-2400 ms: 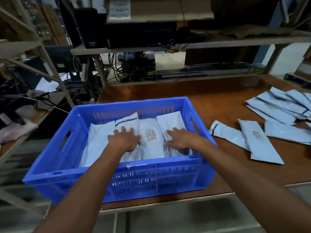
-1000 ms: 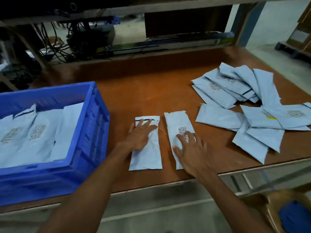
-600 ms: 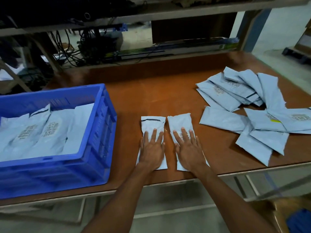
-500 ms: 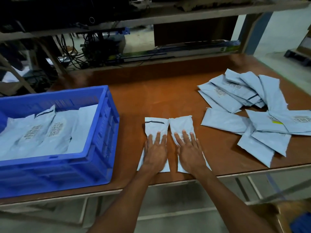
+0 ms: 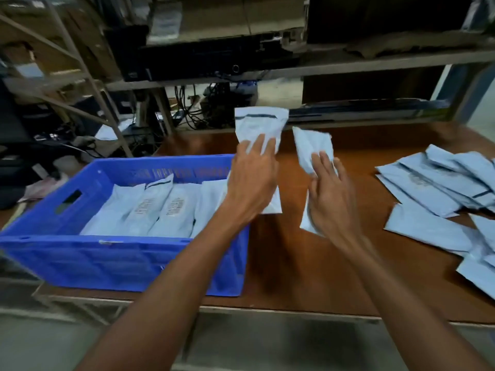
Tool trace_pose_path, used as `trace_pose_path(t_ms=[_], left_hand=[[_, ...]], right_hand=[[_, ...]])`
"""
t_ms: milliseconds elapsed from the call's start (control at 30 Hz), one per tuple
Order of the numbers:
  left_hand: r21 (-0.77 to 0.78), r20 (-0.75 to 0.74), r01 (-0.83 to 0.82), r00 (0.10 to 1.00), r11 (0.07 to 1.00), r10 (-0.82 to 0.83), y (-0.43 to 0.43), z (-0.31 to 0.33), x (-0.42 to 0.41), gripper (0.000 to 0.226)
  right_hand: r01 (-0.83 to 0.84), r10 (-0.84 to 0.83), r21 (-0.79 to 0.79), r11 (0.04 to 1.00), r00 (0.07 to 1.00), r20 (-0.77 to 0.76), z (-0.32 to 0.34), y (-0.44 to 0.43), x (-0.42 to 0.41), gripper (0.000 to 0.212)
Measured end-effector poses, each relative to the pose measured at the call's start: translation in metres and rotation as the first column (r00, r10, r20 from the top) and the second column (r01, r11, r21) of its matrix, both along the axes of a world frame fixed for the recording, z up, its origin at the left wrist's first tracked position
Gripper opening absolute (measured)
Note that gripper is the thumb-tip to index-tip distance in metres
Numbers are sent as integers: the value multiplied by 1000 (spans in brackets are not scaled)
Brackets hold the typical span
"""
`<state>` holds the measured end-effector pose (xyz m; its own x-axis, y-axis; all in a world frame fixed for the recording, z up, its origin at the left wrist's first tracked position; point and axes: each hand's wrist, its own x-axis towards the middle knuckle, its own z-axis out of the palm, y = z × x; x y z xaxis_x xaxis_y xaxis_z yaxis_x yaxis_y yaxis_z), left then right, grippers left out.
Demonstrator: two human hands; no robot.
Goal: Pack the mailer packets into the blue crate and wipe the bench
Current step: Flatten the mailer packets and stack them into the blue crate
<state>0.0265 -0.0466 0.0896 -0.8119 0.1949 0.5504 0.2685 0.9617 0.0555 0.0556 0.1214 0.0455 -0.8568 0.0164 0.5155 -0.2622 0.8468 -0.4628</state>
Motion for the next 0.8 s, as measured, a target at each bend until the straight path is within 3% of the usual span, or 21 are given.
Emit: trace_pose_path(t_ms=[133,233,433,567,633,733,800], left_hand=[[42,-39,-64,997,997,66,-93,34,10,45],[24,-31,-117,993,993,117,-175,30,20,37],[-125,168,-211,958,969,230,-337,-14,19,41],[-180,284,-126,943,976,174,-385,-38,10,33],[-237,468,-86,863,968,191,-398,-49,0,43],[-243,773,-60,591,968,230,-422,-65,-21,67],[-206,798,-33,573,978,188,-433,-74,-32,74]], right_hand=[[-96,95,-1,995,986,-135,51,-74,-4,48],[-167,171,44,985,976,-138,62,-139,-6,47],[-196,173,177,964,975,138,42,-270,-8,39],[-201,60,339,919,922,384,13,-325,-19,46],[-255,47,328,910,848,528,-3,-338,-30,48],[-317,31,273,908,701,712,-21,-343,-40,60],[-356,20,340,870,716,698,-26,-342,-48,64]])
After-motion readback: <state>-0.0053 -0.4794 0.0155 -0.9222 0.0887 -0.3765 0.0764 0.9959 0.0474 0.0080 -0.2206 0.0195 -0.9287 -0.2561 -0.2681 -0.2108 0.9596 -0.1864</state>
